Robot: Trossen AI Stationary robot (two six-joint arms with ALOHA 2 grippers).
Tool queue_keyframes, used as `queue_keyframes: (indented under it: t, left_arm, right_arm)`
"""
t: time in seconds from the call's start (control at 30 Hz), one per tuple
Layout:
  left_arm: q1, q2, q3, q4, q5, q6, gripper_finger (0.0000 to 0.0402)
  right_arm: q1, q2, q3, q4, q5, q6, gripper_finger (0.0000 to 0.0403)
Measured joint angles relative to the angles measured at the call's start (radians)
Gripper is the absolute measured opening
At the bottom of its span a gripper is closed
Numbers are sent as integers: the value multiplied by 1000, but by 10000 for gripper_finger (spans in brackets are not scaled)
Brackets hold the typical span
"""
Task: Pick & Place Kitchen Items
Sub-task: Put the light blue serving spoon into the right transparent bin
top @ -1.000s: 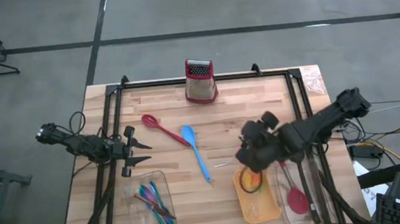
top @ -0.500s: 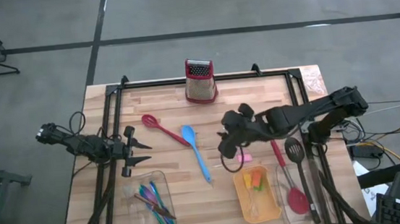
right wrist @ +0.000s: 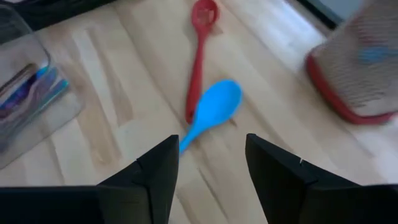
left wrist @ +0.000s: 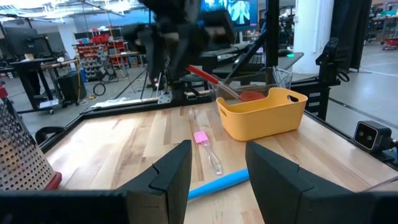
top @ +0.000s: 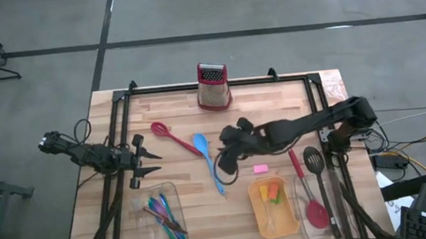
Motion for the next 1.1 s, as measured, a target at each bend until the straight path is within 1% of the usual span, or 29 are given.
queue_keyframes:
  t: [0.1,0.3,0.47,0.63,0.7,0.8,0.9,1.03,1.1]
  left_arm:
    - [0,2,0,4,-1,0,158]
    - [0,7,-1,10,-1,0,159]
    - [0,8,-1,11,-1,0,159]
    - [0,8,-1,12,-1,0,159]
    - [0,8,-1,12,-1,0,158]
    - [0,7,-1,12,-1,0,158]
    - [0,8,-1,13,-1,0,158]
    - [0,8,-1,14,-1,0,158]
    - [0,9,-1,14,-1,0,159]
  right_arm:
    - [-3,66,0,21,-1,0,185]
    - [-24,193,11,66,-6,0,222]
    - [-48,296,57,88,-21,-4,254]
    - [-51,397,137,89,-50,-26,270]
    - [-51,436,173,75,-55,-30,273]
    - [-51,477,224,6,-55,-20,273]
    - [-54,511,265,-26,-58,-8,265]
    - [-55,555,297,-29,-101,-10,252]
    - [-55,571,309,-35,-105,-21,246]
